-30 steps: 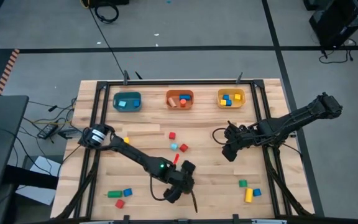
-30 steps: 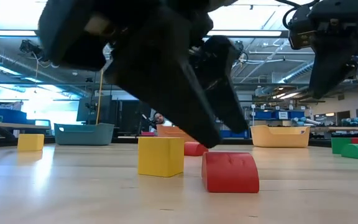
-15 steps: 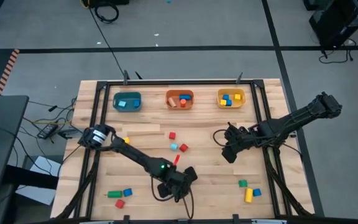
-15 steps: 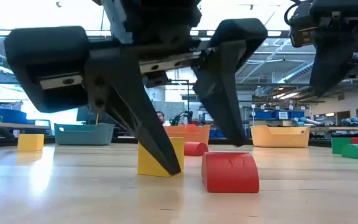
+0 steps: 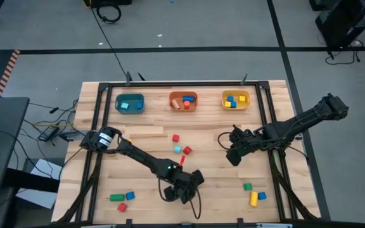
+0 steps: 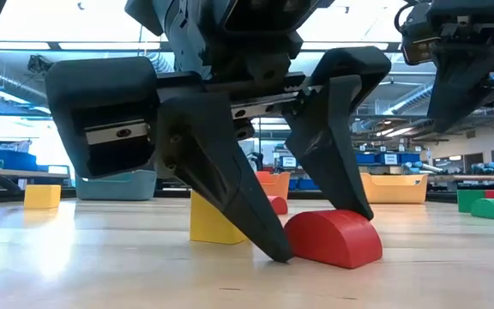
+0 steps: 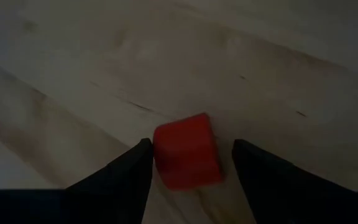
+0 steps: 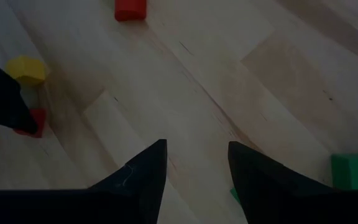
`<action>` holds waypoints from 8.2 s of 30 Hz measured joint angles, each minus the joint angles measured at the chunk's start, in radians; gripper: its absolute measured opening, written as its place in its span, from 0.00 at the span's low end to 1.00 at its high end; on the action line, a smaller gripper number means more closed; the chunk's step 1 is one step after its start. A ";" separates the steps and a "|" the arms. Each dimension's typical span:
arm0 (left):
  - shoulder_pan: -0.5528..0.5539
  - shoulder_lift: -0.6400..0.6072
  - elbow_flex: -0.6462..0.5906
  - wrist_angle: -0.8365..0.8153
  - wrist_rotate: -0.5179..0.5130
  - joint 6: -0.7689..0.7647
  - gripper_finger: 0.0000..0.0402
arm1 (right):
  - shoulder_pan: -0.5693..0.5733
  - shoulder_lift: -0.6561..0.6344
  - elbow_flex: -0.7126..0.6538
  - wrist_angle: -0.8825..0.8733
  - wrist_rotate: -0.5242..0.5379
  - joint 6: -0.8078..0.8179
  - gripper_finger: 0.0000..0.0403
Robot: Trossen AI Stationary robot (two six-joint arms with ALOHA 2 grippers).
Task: Sort blocks by size
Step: Put the red half-circle block into the blue bin, then put the green cube block into the yellow bin, then put the red cube block into the yellow bin
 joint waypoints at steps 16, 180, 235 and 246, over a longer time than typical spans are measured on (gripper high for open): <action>0.032 0.010 0.010 0.009 0.043 -0.234 0.33 | 0.000 0.000 0.000 0.000 0.003 0.000 0.46; 0.697 -1.051 -0.572 0.218 -0.383 -0.921 0.47 | -0.651 0.059 0.196 -0.192 0.019 -0.456 0.36; 0.438 -1.048 -0.572 -0.042 -0.311 -0.934 0.47 | -0.545 0.182 0.211 0.359 -0.099 -0.868 0.69; 0.377 -1.232 -0.692 -0.121 -0.306 -0.942 0.46 | -0.363 0.553 0.379 0.490 -0.044 -0.772 0.78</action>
